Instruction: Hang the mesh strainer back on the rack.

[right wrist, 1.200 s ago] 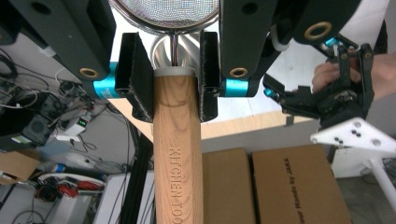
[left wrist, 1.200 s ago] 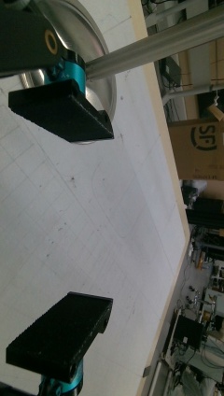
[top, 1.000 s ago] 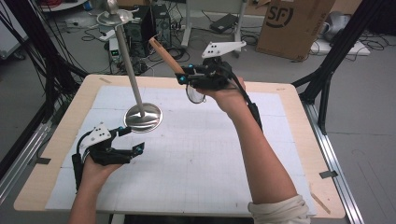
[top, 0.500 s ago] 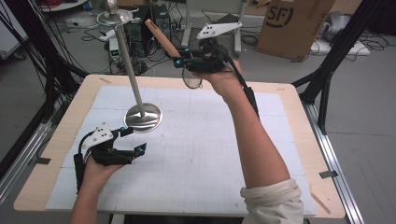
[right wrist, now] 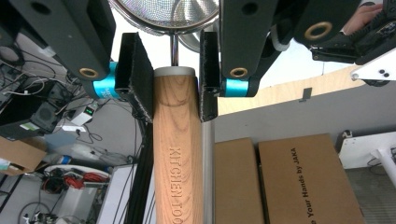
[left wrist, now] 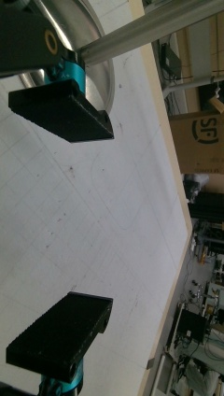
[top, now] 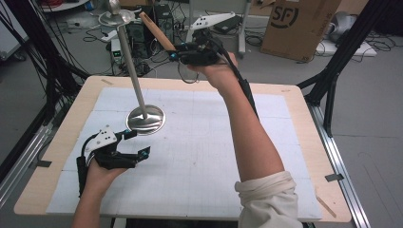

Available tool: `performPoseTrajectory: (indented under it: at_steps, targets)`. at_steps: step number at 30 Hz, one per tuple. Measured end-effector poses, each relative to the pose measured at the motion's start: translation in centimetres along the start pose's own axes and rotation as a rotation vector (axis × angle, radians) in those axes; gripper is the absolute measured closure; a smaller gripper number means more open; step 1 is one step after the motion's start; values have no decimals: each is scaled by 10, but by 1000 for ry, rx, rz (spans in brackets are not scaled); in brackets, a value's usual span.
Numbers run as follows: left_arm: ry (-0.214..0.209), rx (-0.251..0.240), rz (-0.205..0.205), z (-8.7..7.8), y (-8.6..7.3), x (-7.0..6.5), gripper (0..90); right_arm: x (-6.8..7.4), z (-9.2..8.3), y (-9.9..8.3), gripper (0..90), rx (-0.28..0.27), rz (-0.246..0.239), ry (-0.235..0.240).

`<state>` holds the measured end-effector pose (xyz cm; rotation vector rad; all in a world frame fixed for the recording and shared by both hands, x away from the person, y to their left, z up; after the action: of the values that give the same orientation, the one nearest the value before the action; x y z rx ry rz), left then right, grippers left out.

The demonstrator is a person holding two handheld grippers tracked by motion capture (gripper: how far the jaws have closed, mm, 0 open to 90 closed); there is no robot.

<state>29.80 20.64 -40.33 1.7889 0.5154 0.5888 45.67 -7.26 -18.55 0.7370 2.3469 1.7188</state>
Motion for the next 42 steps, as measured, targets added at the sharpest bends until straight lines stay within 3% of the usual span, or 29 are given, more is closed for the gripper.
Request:
performPoseTrajectory:
  at_steps: [11, 20, 32, 36, 38, 42]
  targets:
    - [0, -5, -5, -1, 0, 0, 167, 3, 17, -5, 685, 33, 1, 8]
    - [-4, -6, -1, -2, 1, 1, 167, 13, 36, -4, 684, 66, -9, 17]
    - [-5, -14, -2, -2, 2, 0, 167, 25, 60, -1, 677, 112, -20, -21]
    - [-5, -19, -2, -4, 3, 0, 168, 27, 62, 0, 613, 104, -35, -29]
    - [-3, -20, -1, -4, 3, 0, 168, 28, 62, 1, 536, 102, -39, -35]
    - [-3, -23, -1, -4, 3, 0, 168, 29, 58, 1, 494, 110, -49, -45]
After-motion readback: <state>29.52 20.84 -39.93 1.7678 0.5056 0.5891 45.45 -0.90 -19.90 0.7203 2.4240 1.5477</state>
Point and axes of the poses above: each handheld gripper's, and its own axes: z roughly forward along the jaws, y roughly out of its top, x roughly to its left, the point moved 1 cm from there along z, roughly forward along the jaws, and after that the axes turned 13 degrees about z, right-handed, at the moved point
